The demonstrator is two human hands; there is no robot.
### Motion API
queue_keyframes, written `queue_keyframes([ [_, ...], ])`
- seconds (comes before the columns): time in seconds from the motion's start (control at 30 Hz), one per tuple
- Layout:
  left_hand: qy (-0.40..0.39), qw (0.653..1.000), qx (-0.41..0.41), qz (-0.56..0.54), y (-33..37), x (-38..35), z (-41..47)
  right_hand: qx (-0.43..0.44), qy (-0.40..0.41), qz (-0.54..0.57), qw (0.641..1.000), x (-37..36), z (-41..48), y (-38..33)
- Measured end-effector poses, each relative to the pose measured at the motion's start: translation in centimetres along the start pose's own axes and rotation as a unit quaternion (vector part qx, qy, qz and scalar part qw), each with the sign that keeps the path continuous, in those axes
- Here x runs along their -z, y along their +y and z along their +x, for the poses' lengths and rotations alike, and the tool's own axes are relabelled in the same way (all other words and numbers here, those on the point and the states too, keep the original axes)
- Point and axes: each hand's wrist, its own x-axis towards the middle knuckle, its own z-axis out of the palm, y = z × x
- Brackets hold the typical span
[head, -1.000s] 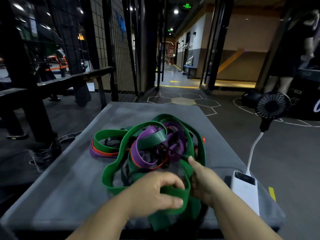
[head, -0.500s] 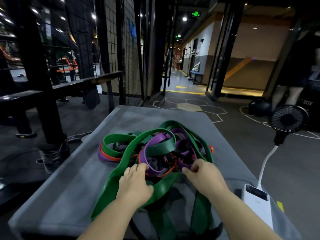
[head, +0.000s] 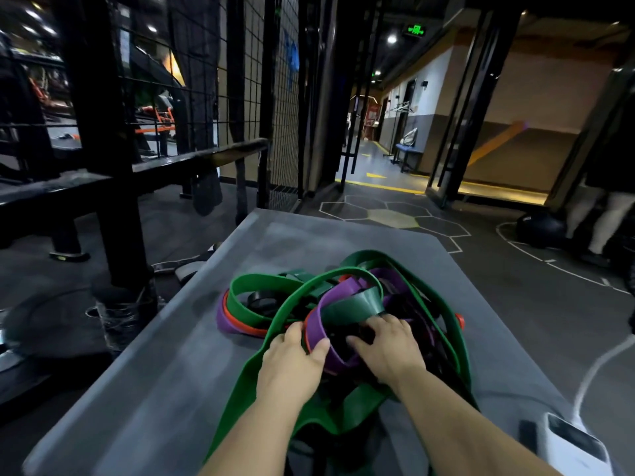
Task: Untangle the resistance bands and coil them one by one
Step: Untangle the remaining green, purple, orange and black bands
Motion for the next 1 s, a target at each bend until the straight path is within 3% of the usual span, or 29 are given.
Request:
queue_keyframes([
  [0.1,-0.030,0.999,0.008,-0.018,-0.2,-0.2,0.6,-0.062,0.008,0.177,0.982,1.3,0.3,-0.5],
  [0.23,-0.019,0.998,-0.028,-0.059,0.4,-0.8,1.0,-0.153,-0.022,0.339,0.928,2.6,1.6,-2.8],
  [0.33,-0.074,0.987,-0.070,-0.126,1.2,-2.1,1.0,-0.206,-0.112,0.456,0.858,1.9,2.7,-4.7],
  [0.43,-0.116,0.979,-0.062,-0.154,1.7,-3.1,0.9,-0.220,-0.116,0.456,0.854,0.9,3.1,-3.9],
  [0.5,-0.091,0.980,-0.040,-0.175,1.7,-3.0,1.2,-0.233,-0.066,0.456,0.856,1.2,2.9,-2.9],
  [0.57,-0.036,0.980,-0.024,-0.192,1.3,-2.7,1.7,-0.250,-0.056,0.498,0.829,1.5,2.9,-1.4],
  [0.63,0.025,0.987,-0.035,-0.152,0.8,-2.1,2.0,-0.257,-0.059,0.535,0.803,2.5,2.5,-0.1],
  [0.73,0.074,0.994,-0.084,-0.002,0.7,-1.7,2.1,-0.234,-0.059,0.562,0.791,5.1,2.0,1.5],
  [0.83,0.050,0.991,-0.095,0.076,1.3,-2.3,2.7,-0.245,-0.066,0.587,0.768,7.7,1.6,3.3],
  [1.0,-0.007,0.977,-0.066,0.204,2.4,-3.4,4.1,-0.245,-0.103,0.585,0.766,8.9,1.7,6.0],
])
